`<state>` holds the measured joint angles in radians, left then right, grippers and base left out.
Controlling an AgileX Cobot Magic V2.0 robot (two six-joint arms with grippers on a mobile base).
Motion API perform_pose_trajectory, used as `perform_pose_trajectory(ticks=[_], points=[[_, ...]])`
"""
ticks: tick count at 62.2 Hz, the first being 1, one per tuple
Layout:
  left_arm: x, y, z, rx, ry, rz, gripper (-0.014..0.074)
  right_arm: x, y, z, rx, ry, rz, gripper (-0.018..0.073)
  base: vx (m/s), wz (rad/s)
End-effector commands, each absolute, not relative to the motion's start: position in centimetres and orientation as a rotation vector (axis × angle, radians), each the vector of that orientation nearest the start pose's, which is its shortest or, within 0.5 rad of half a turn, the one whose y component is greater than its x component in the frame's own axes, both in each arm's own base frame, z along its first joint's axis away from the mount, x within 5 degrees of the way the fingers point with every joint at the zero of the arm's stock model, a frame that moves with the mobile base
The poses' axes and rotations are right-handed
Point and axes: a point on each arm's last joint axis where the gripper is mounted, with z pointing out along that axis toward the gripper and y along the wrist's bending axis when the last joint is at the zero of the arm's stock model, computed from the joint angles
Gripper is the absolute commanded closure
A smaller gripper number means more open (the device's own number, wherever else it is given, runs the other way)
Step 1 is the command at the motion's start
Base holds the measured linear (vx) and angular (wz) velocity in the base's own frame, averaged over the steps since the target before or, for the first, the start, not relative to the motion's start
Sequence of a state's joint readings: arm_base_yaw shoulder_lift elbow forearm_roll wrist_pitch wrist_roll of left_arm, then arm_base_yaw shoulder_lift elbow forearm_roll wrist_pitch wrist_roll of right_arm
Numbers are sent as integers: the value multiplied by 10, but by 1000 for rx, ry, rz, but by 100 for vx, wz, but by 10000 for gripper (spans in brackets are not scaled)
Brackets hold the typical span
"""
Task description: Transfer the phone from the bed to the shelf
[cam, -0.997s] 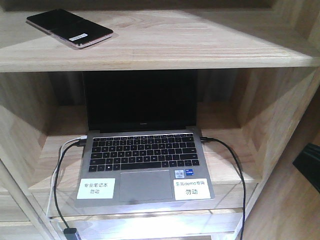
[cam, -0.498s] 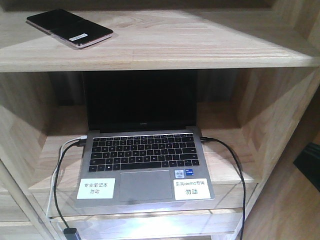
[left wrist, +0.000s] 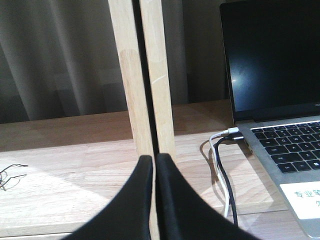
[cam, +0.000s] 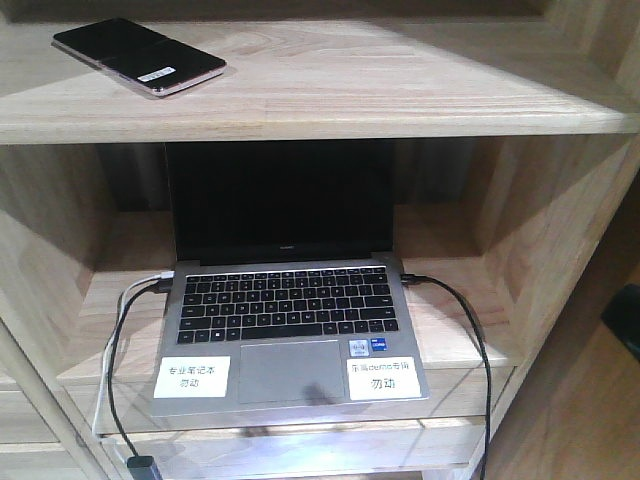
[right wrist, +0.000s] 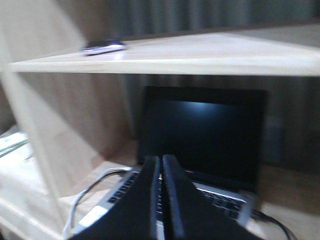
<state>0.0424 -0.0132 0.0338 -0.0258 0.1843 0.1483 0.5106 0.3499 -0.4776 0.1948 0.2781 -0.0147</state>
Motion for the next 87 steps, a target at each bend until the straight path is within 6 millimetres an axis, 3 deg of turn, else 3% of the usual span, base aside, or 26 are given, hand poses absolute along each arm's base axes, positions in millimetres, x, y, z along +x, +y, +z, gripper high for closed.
perform_pose_trajectory(ticks=[1,18,30,39,54,75,87], points=[[55,2,200,58,1581,112,595,68,40,342,-278,1512,549,569,0,0],[55,2,200,58,1581,112,595,68,38,343,-336,1480,456,569,0,0],[55,2,200,58,1581,112,595,73,27,339,-226,1542,325,569,0,0],[55,2,200,58,1581,112,595,65,16,334,-132,1546,232,569,0,0],[55,2,200,58,1581,112,595,55,4,284,55,1493,172,569,0,0],[55,2,200,58,1581,112,595,54,0,217,87,1336,134,569,0,0],[55,2,200,58,1581,112,595,54,1,216,35,1359,84,569,0,0]])
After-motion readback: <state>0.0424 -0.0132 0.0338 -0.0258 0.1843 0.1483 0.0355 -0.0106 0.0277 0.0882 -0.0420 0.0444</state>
